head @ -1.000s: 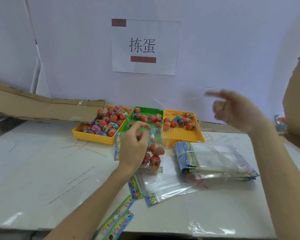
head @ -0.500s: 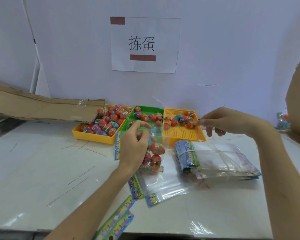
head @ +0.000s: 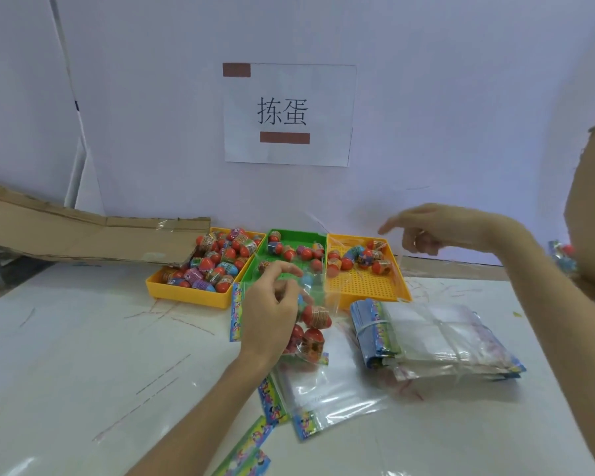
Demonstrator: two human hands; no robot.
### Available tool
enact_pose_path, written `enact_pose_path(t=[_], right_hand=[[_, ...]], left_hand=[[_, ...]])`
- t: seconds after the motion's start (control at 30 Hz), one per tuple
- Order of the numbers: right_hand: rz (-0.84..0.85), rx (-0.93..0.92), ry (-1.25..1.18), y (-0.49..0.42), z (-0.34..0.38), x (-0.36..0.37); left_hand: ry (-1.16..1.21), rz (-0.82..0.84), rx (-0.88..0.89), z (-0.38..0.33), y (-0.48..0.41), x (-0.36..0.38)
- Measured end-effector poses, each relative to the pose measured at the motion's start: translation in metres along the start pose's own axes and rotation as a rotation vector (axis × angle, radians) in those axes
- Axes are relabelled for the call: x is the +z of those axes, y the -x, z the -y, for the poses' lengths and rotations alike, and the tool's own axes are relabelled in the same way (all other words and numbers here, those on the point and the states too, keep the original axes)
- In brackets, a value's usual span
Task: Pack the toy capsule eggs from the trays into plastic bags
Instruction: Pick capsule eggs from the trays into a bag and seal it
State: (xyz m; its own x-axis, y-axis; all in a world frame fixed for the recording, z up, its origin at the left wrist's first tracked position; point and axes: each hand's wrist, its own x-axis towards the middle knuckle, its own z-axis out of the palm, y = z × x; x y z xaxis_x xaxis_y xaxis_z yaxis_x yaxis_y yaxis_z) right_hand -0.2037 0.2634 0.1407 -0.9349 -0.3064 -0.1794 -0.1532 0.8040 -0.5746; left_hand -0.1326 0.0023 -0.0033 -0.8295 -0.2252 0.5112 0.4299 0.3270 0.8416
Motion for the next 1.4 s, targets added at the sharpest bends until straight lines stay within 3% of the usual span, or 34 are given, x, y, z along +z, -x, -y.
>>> enact_pose_path(t=[0.07,0.13,0.2,0.27,0.33,0.4,0.53,0.67,0.93,1.13,1.4], right_hand=[[-0.177,-0.273,-0.201,0.013,0.017,0.000],[-0.190,-0.382,-0.112,0.020,0.030,0.010],[-0.169,-0.367,-0.009,0.016,0.034,0.029],[-0.293,-0.314,0.005,0.008,0.035,0.048],[-0.343,-0.285,-0.202,0.002,0.038,0.065],[-0.199,-0.298,-0.450,-0.004,0.035,0.080],[0.065,-0.339,-0.534,-0.007,0.025,0.115],[-0.132,-0.326,-0.504,-0.013,0.026,0.139],[-0.365,-0.342,-0.753,-0.013,0.030,0.145],[-0.404,-0.324,-0.909,-0.011,0.032,0.145],[-0.448,-0.304,-0.904,-0.012,0.030,0.145]], left_hand=[[-0.004,0.002,0.013,0.000,0.000,0.000],[0.029,-0.005,-0.007,-0.001,0.000,-0.001],[0.079,-0.009,-0.037,-0.001,0.000,-0.002],[0.105,-0.013,-0.046,-0.001,-0.001,-0.003],[0.105,-0.029,-0.037,0.000,-0.001,-0.003],[0.126,-0.049,-0.038,0.000,-0.002,-0.003],[0.189,-0.099,-0.055,0.000,-0.004,-0.006],[0.260,-0.121,-0.099,-0.002,-0.006,-0.009],[0.536,0.003,-0.347,-0.003,-0.015,-0.009],[0.776,0.045,-0.398,-0.004,-0.015,-0.011],[0.740,0.065,-0.408,-0.003,-0.014,-0.012]])
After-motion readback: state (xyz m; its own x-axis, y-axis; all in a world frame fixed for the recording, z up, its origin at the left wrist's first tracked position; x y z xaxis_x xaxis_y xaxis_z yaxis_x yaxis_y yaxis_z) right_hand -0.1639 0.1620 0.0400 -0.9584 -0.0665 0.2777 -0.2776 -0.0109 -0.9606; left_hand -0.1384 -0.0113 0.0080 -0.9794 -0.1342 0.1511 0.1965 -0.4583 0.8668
